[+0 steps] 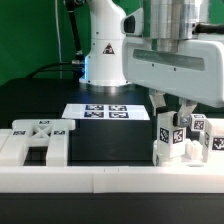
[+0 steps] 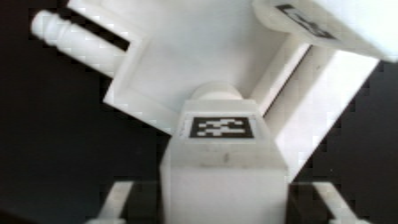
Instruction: Assemble chair
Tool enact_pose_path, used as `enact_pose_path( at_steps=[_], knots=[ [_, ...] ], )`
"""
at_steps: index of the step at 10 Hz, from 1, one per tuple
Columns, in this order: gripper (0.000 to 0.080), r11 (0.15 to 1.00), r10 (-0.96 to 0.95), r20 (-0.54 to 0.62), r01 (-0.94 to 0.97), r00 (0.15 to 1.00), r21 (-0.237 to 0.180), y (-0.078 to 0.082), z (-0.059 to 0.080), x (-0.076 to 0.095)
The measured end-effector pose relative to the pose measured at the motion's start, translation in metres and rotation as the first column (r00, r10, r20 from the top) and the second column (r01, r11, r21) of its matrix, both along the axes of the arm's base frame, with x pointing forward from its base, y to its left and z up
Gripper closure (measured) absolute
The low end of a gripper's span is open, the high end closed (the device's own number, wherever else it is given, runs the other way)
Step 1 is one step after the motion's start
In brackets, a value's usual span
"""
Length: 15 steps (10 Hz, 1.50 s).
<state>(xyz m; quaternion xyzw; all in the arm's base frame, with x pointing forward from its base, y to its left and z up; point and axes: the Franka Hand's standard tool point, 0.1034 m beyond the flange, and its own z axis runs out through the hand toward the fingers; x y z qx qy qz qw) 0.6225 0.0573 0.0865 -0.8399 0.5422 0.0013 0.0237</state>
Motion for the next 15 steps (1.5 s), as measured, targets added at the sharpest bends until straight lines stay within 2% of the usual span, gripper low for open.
enact_pose_path(
  at_steps=[4, 6, 7, 8, 9, 11, 14, 15],
  knots=[
    [0.0509, 0.979, -0.203, -0.009, 0.203, 0.979, 0.009, 0.0006, -0.0001, 0.0001],
    [0.0509, 0.982, -0.187, -0.009, 0.187, 0.982, 0.009, 0.0007, -0.0002, 0.0001],
    [0.033, 0.989, -0.149, -0.007, 0.149, 0.989, 0.008, 0.0007, -0.0001, 0.0001],
    [0.033, 0.991, -0.132, -0.008, 0.132, 0.991, 0.008, 0.0004, -0.0003, -0.0003],
    [0.0186, 0.995, -0.098, -0.01, 0.099, 0.995, 0.006, 0.0005, -0.0006, -0.001],
    [0.0161, 0.995, 0.102, -0.001, -0.102, 0.995, 0.0, 0.0018, -0.0006, -0.001],
    [0.015, 0.941, 0.339, 0.015, -0.339, 0.941, -0.009, 0.0018, 0.0004, 0.0003],
    [0.015, 0.892, 0.452, 0.019, -0.452, 0.892, -0.014, 0.0013, 0.0007, 0.0005]
  ],
)
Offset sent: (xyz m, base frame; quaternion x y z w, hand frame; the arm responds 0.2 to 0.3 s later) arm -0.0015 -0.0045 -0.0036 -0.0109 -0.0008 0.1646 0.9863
